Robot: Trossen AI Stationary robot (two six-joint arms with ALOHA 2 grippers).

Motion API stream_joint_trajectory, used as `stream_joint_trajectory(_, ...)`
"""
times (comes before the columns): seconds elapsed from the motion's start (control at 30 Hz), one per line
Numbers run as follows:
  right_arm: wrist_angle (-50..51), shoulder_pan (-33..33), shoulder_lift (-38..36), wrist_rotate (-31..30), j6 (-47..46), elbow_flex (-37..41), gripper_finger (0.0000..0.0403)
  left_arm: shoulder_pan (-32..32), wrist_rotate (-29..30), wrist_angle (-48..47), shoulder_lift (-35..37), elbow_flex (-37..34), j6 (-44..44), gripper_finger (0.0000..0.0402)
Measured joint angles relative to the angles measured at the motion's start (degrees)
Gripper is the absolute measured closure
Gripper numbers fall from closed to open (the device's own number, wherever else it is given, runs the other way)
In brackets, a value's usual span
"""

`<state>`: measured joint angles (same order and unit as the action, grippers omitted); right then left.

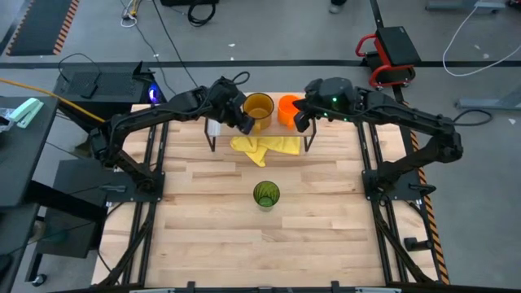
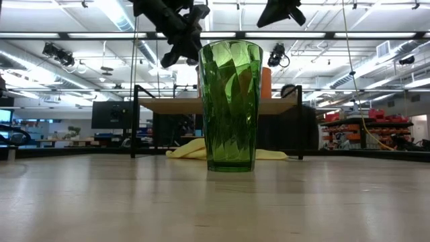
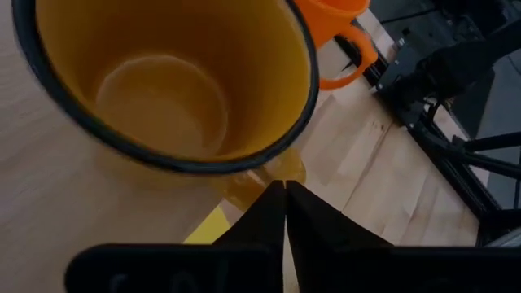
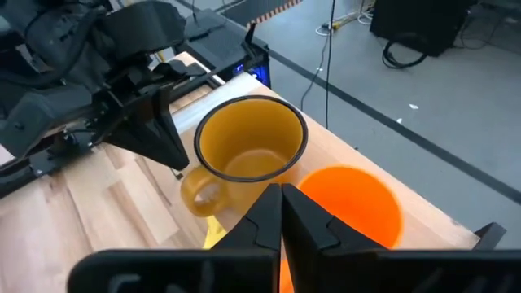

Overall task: Stack small to large cups/mugs on shelf
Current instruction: Put the green cup on the shelf

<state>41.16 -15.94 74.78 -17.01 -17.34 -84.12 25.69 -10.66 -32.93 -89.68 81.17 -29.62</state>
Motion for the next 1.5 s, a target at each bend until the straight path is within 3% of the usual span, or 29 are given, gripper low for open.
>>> stream_joint_trajectory(0.27, 5.9, 3.6, -0.2, 0.0, -4.6, 0.0, 0.0395, -0.2, -0.1, -7.7, 2.3, 0.0, 2.4, 0.0386)
stream_joint_trajectory(0.6, 12.8, 12.1, -3.5, 0.0, -14.0, 0.0, 0.0388, -1.7, -0.1, -21.6, 11.6, 0.0, 5.8, 0.0383)
stream_joint_trajectory(0.8, 15.9, 18.3, -4.9, 0.1, -20.8, 0.0, 0.0392, -7.7, -0.1, -24.0, 15.1, 0.0, 5.8, 0.0389)
stream_joint_trajectory(1.0, 28.9, 26.9, -4.4, -0.1, -35.9, 0.8, 0.0392, -15.2, -0.2, -24.0, 15.9, 0.0, 4.9, 0.0379)
stream_joint_trajectory(1.27, 24.5, 44.7, -6.7, -6.9, -55.6, 13.8, 0.0394, -20.1, 1.2, -22.1, 15.9, 0.0, 0.6, 0.0375)
stream_joint_trajectory(1.5, 1.9, 60.9, -8.2, -23.5, -71.2, 34.8, 0.0387, -21.9, 4.2, -18.2, 15.5, 0.0, -5.4, 0.0387)
